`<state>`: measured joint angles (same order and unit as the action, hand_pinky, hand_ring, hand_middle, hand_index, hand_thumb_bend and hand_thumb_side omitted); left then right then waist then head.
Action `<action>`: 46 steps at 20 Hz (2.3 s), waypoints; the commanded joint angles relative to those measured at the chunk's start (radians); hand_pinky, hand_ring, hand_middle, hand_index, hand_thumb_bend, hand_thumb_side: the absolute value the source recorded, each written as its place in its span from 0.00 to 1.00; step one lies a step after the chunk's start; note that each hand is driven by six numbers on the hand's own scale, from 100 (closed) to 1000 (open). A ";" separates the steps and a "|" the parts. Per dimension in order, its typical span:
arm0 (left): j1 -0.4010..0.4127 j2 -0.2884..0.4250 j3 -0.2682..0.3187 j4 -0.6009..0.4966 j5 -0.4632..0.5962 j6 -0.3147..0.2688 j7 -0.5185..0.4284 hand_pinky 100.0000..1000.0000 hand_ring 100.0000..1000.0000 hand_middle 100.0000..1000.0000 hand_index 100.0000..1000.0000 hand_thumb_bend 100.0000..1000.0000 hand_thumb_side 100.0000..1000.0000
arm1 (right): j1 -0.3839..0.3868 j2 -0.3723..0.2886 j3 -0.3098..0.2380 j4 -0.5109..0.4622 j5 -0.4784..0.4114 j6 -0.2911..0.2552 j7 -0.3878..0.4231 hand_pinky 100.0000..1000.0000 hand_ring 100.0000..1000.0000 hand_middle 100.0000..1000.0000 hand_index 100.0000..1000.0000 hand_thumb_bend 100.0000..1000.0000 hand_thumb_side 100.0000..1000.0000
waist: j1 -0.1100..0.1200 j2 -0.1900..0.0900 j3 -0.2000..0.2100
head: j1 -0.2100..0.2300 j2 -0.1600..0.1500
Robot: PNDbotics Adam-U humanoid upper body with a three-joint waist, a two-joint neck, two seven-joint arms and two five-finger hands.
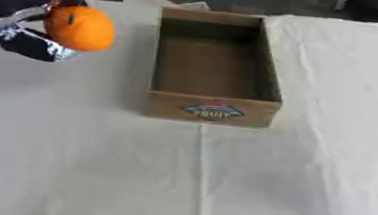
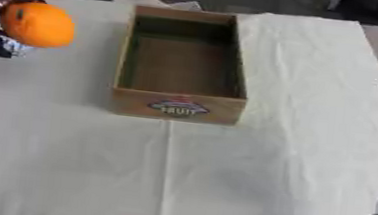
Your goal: Pick up objects on the table and place them in the box.
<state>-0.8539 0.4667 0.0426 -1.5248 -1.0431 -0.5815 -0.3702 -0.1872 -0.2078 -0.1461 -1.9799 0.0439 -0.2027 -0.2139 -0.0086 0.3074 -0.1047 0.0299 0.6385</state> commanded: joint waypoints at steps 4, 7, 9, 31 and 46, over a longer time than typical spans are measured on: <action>-0.097 -0.048 0.037 0.022 -0.058 0.114 0.086 0.05 0.39 0.37 0.62 0.00 0.30 | -0.033 -0.011 0.008 -0.020 -0.031 -0.018 -0.009 0.84 0.88 0.49 0.75 0.00 0.91 | -0.006 -0.008 -0.048 | 0.073 -0.024; -0.128 -0.063 0.045 0.059 -0.084 0.147 0.156 0.03 0.36 0.34 0.62 0.00 0.33 | -0.050 -0.009 0.014 -0.020 -0.049 -0.033 -0.016 0.84 0.87 0.49 0.75 0.00 0.91 | -0.008 -0.001 -0.084 | 0.116 -0.033; -0.147 -0.064 0.050 0.100 -0.097 0.145 0.194 0.02 0.35 0.33 0.62 0.00 0.33 | -0.058 -0.007 0.017 -0.020 -0.058 -0.043 -0.017 0.84 0.87 0.48 0.75 0.00 0.90 | -0.008 0.004 -0.102 | 0.142 -0.036; -0.230 -0.108 0.052 0.461 -0.241 -0.022 0.244 0.12 0.40 0.36 0.73 0.00 0.81 | -0.119 0.029 0.043 -0.020 -0.114 -0.039 -0.014 0.84 0.87 0.48 0.74 0.00 0.89 | 0.012 0.043 -0.204 | 0.243 -0.061; -0.215 -0.122 0.033 0.467 -0.511 -0.107 0.008 0.51 0.78 0.79 0.94 0.39 0.97 | -0.122 0.034 0.048 -0.020 -0.131 -0.032 -0.003 0.84 0.87 0.48 0.74 0.00 0.89 | 0.014 0.036 -0.226 | 0.261 -0.060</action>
<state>-1.0560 0.3363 0.0782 -1.0392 -1.5370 -0.6818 -0.3583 -0.2999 -0.1633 -0.0972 -1.9799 -0.0807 -0.2348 -0.2193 0.0093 0.3671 -0.3282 0.2881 0.5863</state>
